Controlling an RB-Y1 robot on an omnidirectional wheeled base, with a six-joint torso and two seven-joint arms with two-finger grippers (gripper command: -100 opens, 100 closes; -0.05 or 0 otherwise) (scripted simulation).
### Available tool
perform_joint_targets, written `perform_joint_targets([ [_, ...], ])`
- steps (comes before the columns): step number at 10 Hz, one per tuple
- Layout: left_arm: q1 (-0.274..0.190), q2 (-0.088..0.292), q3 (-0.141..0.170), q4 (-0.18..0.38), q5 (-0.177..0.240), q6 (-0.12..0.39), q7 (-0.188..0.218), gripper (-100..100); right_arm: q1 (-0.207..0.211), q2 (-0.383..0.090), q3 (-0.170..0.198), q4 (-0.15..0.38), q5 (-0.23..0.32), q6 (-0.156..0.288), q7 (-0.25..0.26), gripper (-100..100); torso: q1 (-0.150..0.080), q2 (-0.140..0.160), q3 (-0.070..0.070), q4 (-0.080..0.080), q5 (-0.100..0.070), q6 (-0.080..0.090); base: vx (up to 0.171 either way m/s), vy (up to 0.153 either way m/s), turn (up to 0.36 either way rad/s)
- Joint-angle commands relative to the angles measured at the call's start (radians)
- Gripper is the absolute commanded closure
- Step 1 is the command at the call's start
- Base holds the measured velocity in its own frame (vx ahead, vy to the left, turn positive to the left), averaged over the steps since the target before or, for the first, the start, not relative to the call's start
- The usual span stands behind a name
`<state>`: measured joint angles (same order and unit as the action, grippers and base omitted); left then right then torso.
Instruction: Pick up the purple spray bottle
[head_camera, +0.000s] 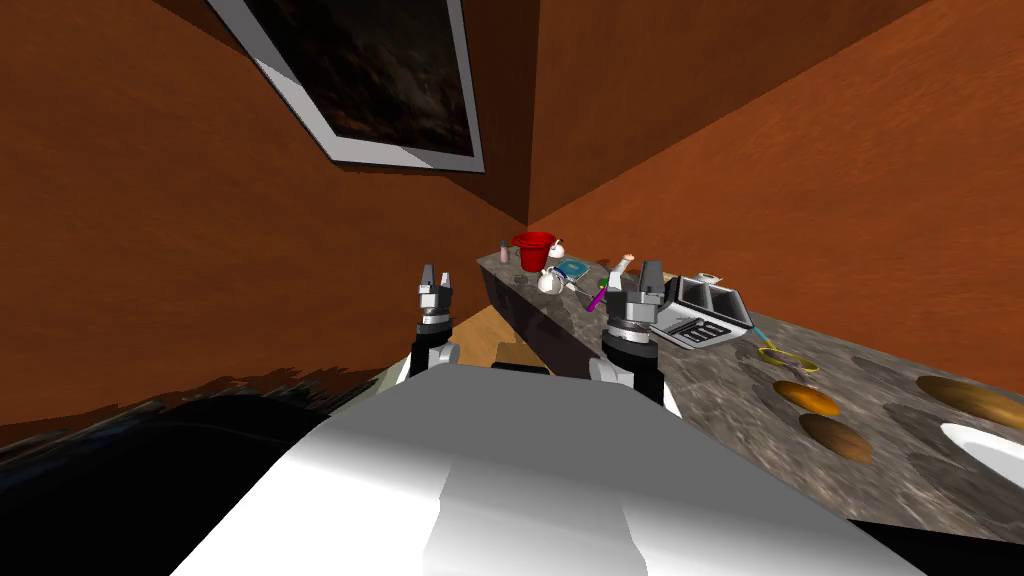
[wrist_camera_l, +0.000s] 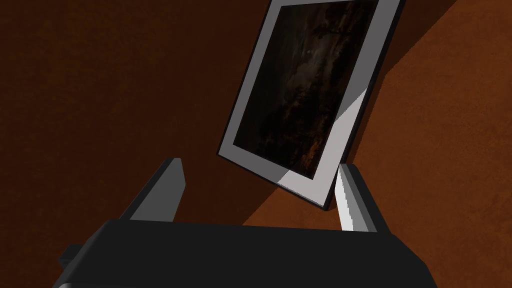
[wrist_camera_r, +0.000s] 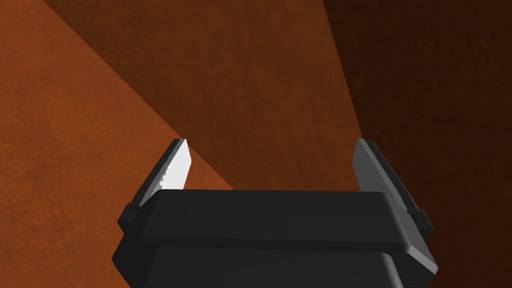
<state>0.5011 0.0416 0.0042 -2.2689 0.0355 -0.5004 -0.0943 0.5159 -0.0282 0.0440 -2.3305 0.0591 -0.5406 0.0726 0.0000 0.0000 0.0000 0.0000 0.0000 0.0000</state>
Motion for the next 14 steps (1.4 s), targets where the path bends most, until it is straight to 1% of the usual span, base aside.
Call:
perform_joint_targets([
  [1, 0.0, 0.0, 0.0, 0.0, 0.0, 0.0, 0.0, 0, 0.008, -0.035, -0.028, 0.018, 0.006, 0.011, 0.003, -100, 0.0, 0.0, 0.0, 0.0, 0.0, 0.0, 0.013, 0.061, -0.008],
  [2, 0.0, 0.0, 0.0, 0.0, 0.0, 0.0, 0.0, 0, 0.016, -0.059, -0.057, 0.037, 0.012, 0.024, 0.007, -100, 0.003, -0.001, 0.0, 0.0, 0.001, 0.0, 0.028, 0.13, -0.019],
  [4, 0.0, 0.0, 0.0, 0.0, 0.0, 0.0, 0.0, 0, 0.026, -0.083, -0.093, 0.06, 0.02, 0.04, 0.013, -100, 0.009, -0.003, -0.001, -0.001, 0.002, 0.0, 0.036, 0.141, -0.012],
  [8, 0.0, 0.0, 0.0, 0.0, 0.0, 0.0, 0.0, 0, 0.052, -0.131, -0.179, 0.118, 0.041, 0.085, 0.03, -100, 0.007, -0.002, -0.001, -0.001, 0.002, 0.0, 0.029, 0.113, -0.007],
  [11, 0.0, 0.0, 0.0, 0.0, 0.0, 0.0, 0.0, 0, 0.074, -0.171, -0.249, 0.172, 0.059, 0.131, 0.051, -100, 0.009, -0.003, -0.002, -0.001, 0.002, 0.0, 0.053, 0.136, -0.01],
  [14, 0.0, 0.0, 0.0, 0.0, 0.0, 0.0, 0.0, 0, 0.098, -0.212, -0.321, 0.23, 0.079, 0.187, 0.078, -100, 0.007, -0.005, -0.003, -0.001, 0.002, 0.0, 0.074, 0.119, -0.01],
])
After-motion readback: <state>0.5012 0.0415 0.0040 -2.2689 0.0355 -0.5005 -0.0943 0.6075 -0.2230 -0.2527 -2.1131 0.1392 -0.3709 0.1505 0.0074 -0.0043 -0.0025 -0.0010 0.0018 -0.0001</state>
